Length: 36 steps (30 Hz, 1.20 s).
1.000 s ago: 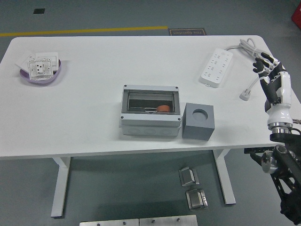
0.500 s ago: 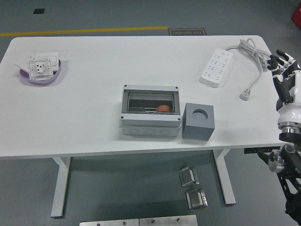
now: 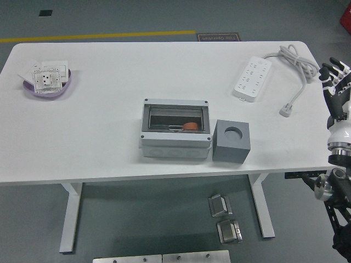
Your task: Pick up the cylinder from the cube,place it in the box,flap close box
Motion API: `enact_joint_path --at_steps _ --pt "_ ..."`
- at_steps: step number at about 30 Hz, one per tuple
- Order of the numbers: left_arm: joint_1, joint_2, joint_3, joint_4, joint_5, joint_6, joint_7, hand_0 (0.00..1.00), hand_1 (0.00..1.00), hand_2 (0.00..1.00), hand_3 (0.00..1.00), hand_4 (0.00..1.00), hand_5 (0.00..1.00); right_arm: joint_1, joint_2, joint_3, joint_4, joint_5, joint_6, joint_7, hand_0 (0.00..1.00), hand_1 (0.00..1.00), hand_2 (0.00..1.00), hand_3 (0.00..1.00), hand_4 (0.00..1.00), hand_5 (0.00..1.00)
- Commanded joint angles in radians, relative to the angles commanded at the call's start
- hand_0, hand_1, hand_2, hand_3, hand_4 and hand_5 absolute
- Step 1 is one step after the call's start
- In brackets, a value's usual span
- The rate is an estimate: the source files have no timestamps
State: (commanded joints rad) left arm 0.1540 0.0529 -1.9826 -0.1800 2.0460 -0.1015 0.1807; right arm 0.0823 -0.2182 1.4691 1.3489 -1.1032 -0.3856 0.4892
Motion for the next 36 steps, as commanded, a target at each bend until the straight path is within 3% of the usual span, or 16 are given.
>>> enact_joint_path --at_steps 36 --pt "-0.002 0.001 0.042 0.000 -0.055 0.007 0.015 0.631 0.588 0.544 0.590 0.495 0.059 -0.006 0.021 0.022 0.003 -0.091 -0.036 -0.037 0.714 0.692 0.701 0.719 0.911 0.550"
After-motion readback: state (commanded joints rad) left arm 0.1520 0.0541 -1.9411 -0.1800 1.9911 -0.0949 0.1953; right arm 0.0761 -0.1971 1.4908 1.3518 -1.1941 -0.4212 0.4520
